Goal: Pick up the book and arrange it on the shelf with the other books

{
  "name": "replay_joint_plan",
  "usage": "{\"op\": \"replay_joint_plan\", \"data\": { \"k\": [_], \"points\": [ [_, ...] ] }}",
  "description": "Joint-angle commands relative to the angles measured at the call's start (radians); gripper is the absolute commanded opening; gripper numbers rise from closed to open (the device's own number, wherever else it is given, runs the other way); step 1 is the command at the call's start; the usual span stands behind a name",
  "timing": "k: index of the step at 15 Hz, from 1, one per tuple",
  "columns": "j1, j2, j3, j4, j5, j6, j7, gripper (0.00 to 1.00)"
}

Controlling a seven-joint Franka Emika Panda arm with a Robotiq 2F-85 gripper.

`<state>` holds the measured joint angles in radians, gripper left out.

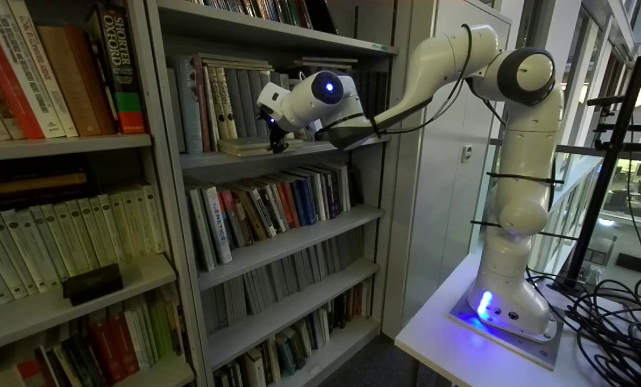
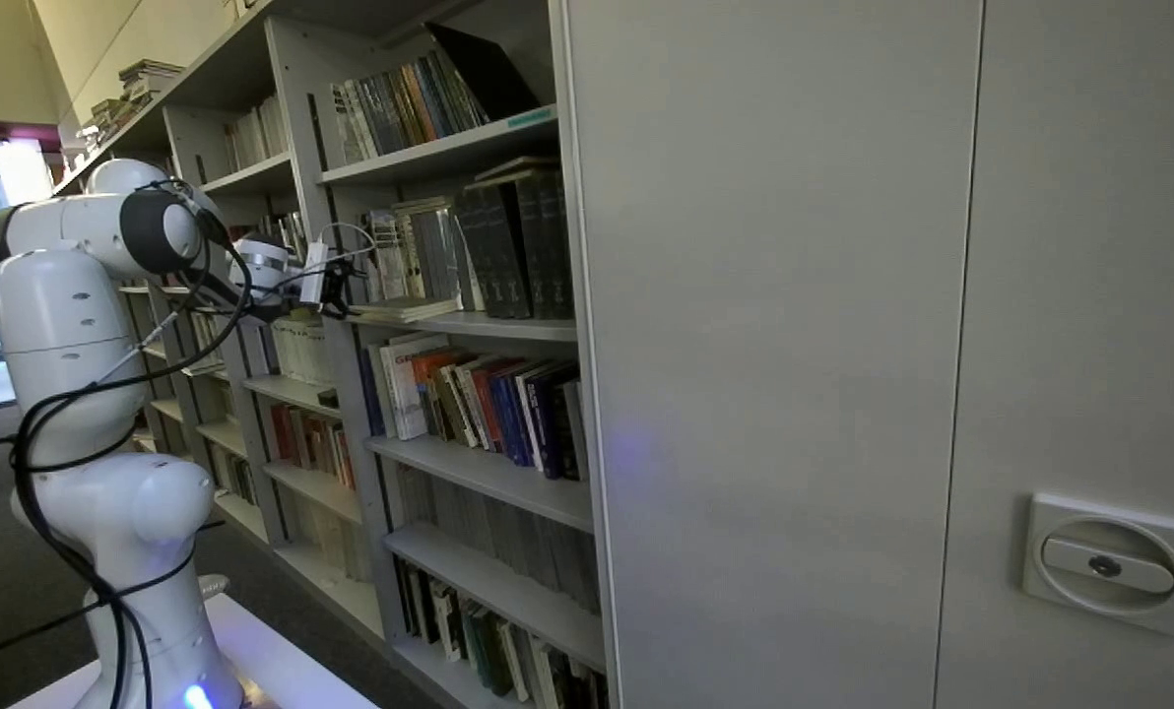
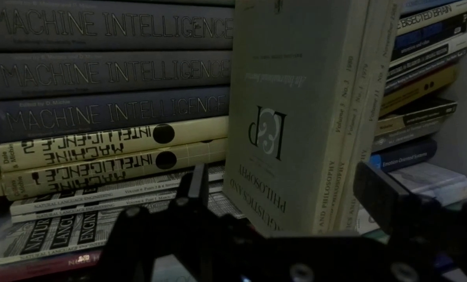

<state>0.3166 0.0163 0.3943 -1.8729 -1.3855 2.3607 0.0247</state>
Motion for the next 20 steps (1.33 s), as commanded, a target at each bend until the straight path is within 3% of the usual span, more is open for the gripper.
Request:
{"op": "replay_joint_plan", "data": {
  "k": [1,20],
  "points": [
    [0.015,0.012,-0.016,0.011,-0.014,0.007,-0.002,1.00],
    [0.014,0.058,-0.033,0.085,-0.041,-0.003,-0.029,1.00]
  ]
}}
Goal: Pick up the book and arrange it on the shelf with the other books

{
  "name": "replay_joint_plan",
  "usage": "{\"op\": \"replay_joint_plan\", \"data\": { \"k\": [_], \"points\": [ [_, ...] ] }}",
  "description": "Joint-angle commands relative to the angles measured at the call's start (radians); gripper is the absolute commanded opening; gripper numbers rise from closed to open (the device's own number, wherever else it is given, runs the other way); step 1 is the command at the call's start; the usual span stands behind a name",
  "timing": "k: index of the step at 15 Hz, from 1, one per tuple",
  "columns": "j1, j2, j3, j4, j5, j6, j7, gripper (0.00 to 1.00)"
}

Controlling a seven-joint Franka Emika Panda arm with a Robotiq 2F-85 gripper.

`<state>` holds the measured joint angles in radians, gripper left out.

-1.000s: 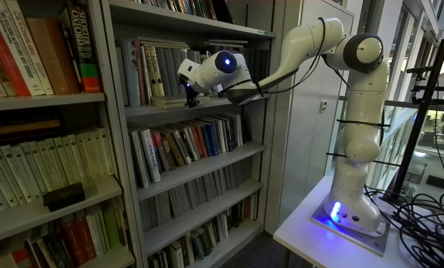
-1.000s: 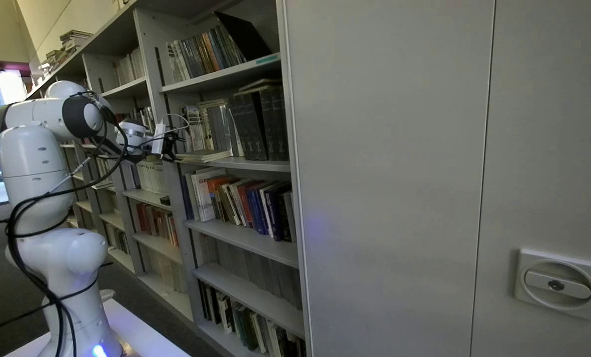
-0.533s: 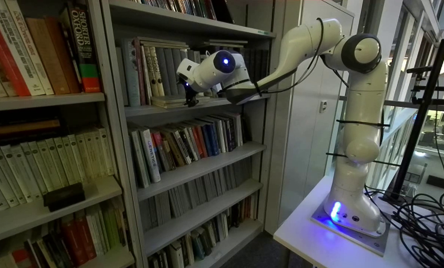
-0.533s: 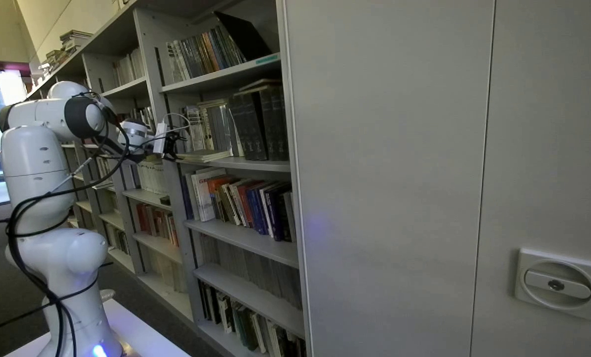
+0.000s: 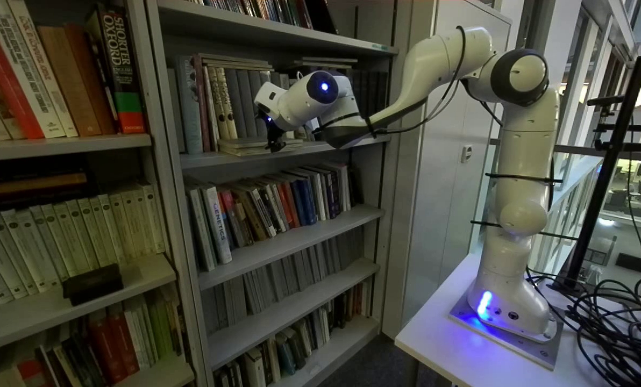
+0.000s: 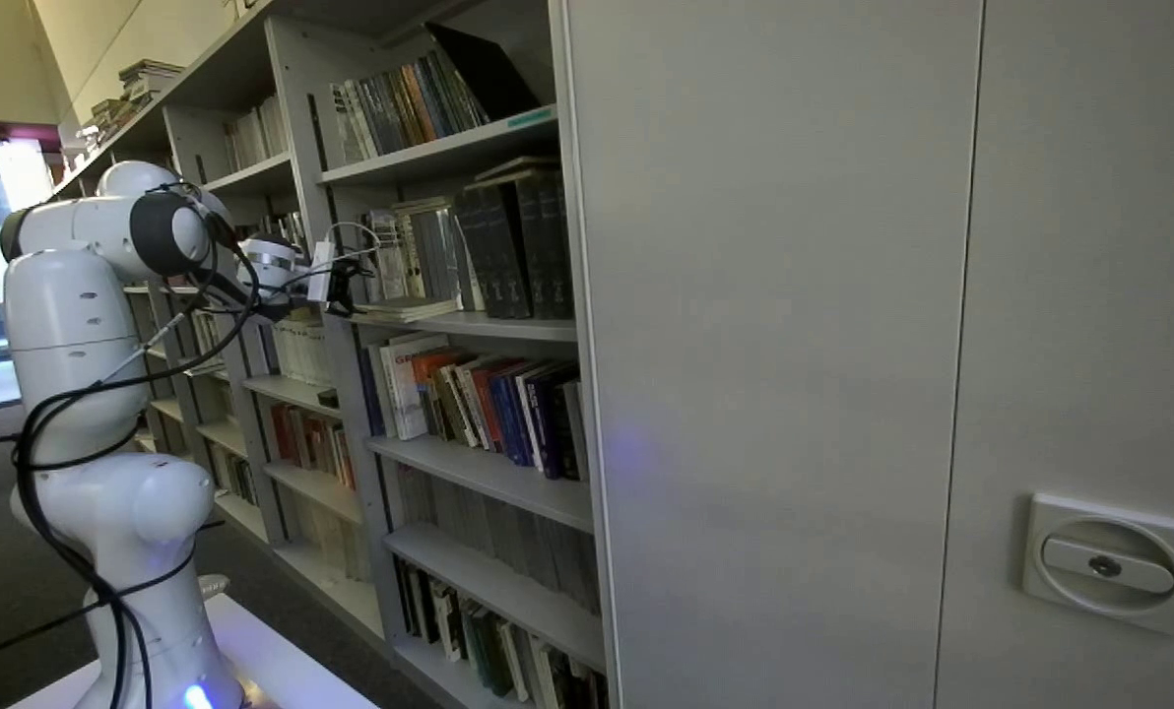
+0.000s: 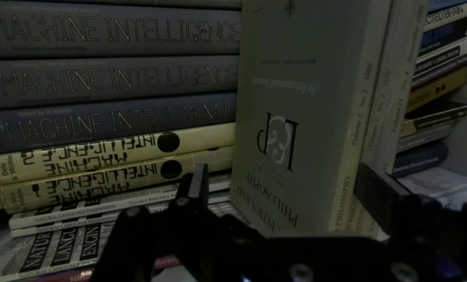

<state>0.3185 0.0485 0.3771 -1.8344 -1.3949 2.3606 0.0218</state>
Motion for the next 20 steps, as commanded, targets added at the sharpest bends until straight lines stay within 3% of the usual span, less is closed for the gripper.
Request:
{"op": "replay_joint_plan", "data": {
  "k": [1,5,6,8,16,17,20],
  "points": [
    [0.013,0.029,-0.016,0.048,-0.033,-0.004,-0.027,1.00],
    [0.014,0.036,-0.017,0.056,-0.036,-0.015,-0.024,1.00],
    [0.014,0.037,-0.017,0.057,-0.042,-0.012,-0.020,0.75],
    [0.014,0.040,-0.018,0.057,-0.048,-0.011,-0.016,0.68],
    [0.014,0.048,-0.023,0.061,-0.052,-0.015,-0.012,0.05],
    [0.014,0.048,-0.023,0.062,-0.052,-0.016,-0.012,0.00],
    [0.014,0.048,-0.025,0.066,-0.050,-0.014,-0.008,0.00]
  ]
}}
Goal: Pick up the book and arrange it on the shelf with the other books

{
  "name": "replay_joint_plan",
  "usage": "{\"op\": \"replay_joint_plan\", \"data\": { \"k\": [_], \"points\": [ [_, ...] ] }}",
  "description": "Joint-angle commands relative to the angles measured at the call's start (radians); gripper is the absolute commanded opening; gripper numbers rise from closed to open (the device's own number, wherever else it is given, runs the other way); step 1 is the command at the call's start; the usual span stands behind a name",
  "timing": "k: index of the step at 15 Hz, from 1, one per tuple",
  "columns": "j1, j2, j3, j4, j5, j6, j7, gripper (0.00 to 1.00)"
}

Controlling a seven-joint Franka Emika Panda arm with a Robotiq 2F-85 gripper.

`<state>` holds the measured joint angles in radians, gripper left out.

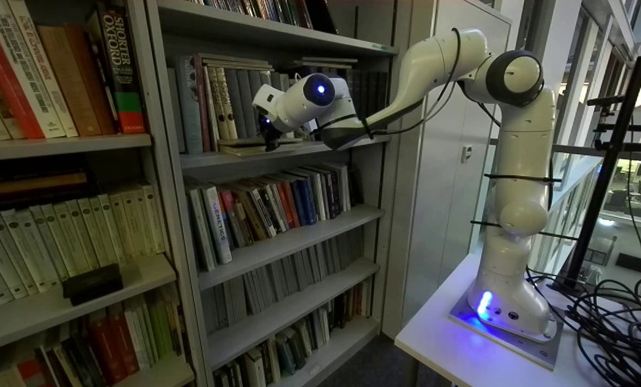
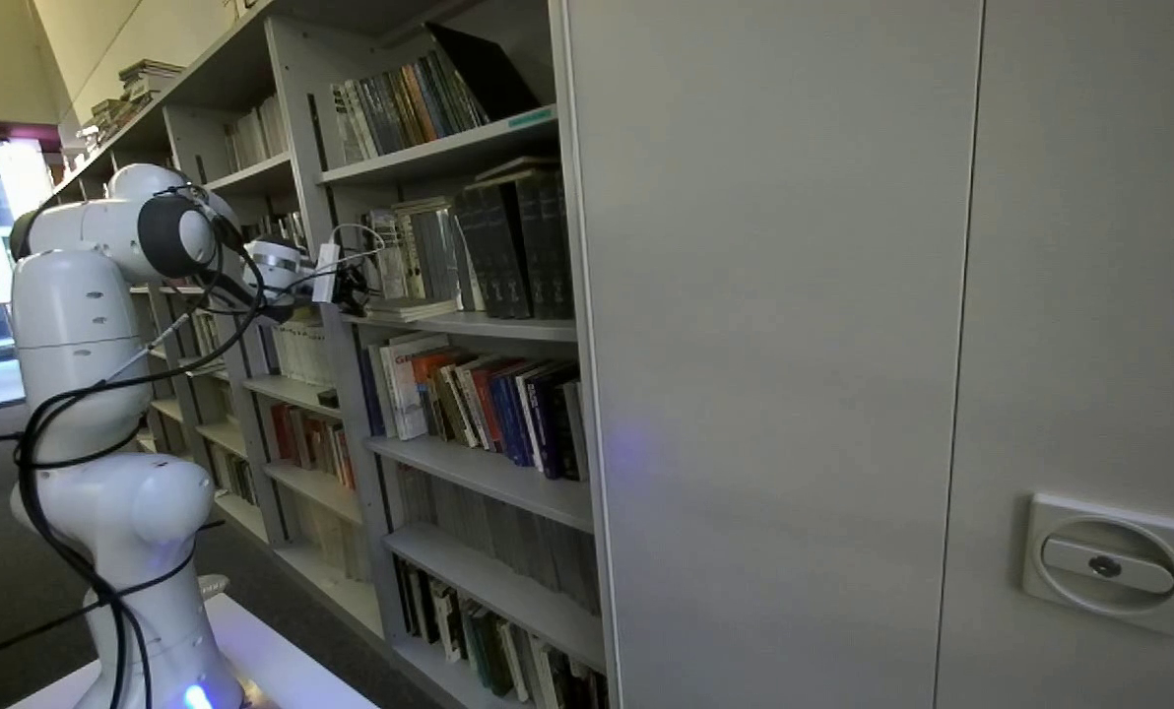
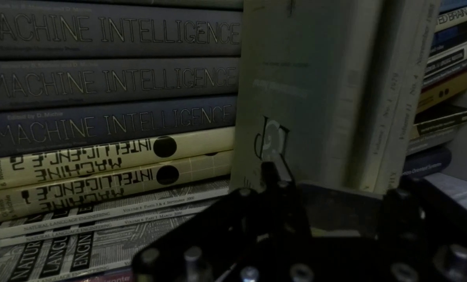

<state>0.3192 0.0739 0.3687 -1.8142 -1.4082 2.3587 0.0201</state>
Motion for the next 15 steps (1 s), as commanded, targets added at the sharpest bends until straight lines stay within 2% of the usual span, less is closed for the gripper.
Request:
{"op": "replay_joint_plan", "data": {
  "k": [1,4,5,6,15],
  "points": [
    [0.013,0.022,-0.018,0.048,-0.036,-0.011,-0.005,0.00],
    [0.014,0.016,-0.019,0.047,-0.034,-0.010,-0.005,0.00],
    [0.014,0.015,-0.019,0.047,-0.033,-0.010,-0.008,0.25],
    [0.014,0.015,-0.019,0.047,-0.031,-0.007,-0.009,0.26],
    [0.020,0.009,-0.016,0.052,-0.028,0.000,-0.023,0.92]
  ]
}}
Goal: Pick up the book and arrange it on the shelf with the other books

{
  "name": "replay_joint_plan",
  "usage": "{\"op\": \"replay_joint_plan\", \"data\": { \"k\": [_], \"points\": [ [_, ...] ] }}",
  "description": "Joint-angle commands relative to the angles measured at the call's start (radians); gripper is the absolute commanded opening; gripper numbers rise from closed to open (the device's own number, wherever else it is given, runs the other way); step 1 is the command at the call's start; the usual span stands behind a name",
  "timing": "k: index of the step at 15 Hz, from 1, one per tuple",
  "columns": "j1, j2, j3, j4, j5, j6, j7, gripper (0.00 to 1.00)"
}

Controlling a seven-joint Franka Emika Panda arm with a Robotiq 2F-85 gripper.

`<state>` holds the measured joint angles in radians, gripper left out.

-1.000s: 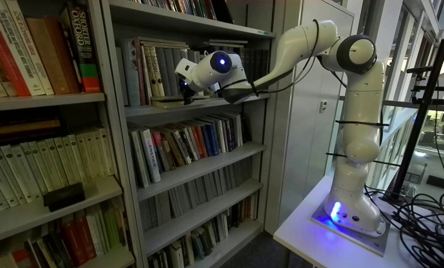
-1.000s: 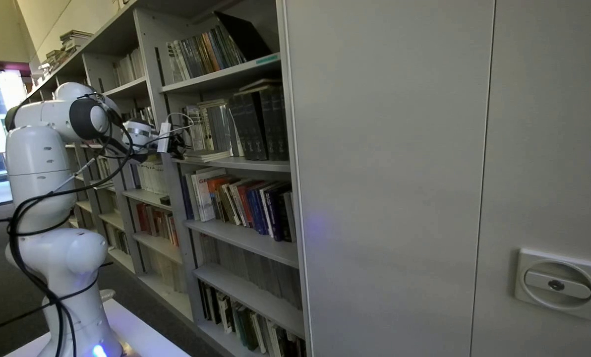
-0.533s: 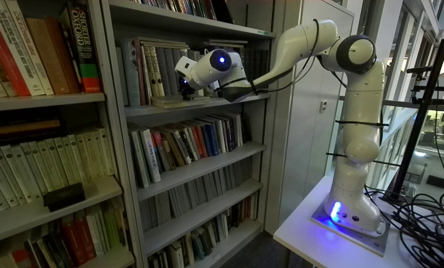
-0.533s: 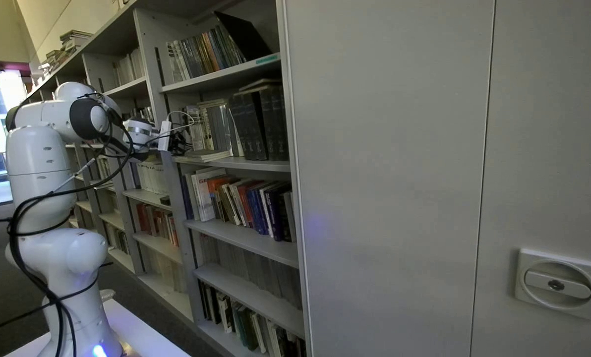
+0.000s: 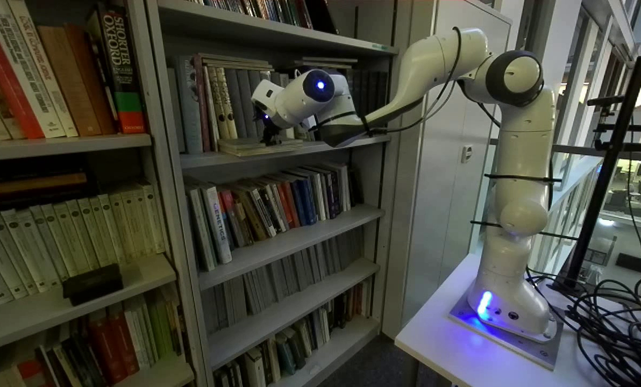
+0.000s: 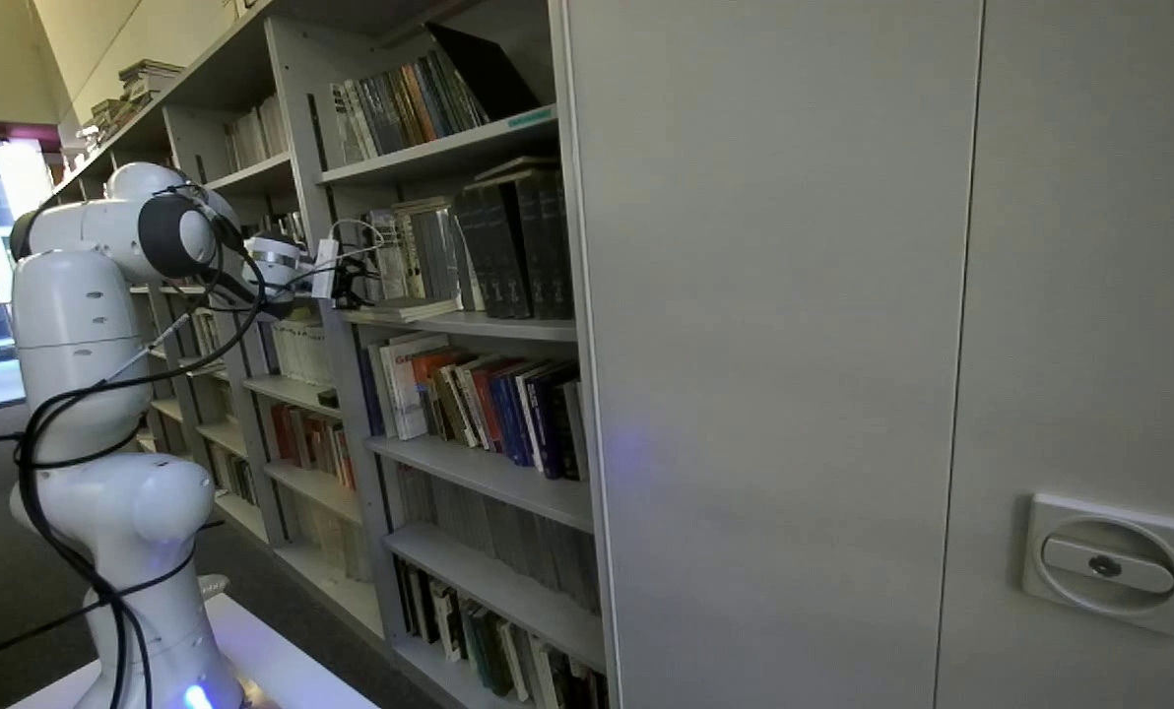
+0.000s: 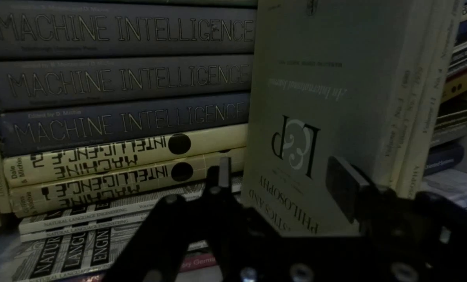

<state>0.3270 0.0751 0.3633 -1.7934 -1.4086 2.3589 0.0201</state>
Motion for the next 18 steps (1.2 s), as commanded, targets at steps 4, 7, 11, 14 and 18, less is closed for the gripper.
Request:
{"op": "replay_joint_plan", "data": {
  "k": [4,7,11,14,18],
  "points": [
    [0.017,-0.013,-0.008,0.035,-0.029,-0.006,-0.034,1.00],
    [0.023,-0.028,-0.004,0.040,-0.028,-0.008,-0.044,1.00],
    [0.031,-0.041,-0.003,0.039,-0.018,-0.004,-0.047,1.00],
    [0.029,-0.048,-0.003,0.026,0.003,0.008,-0.065,1.00],
    [0.025,-0.049,-0.004,0.009,0.062,-0.001,-0.119,1.00]
  ]
}}
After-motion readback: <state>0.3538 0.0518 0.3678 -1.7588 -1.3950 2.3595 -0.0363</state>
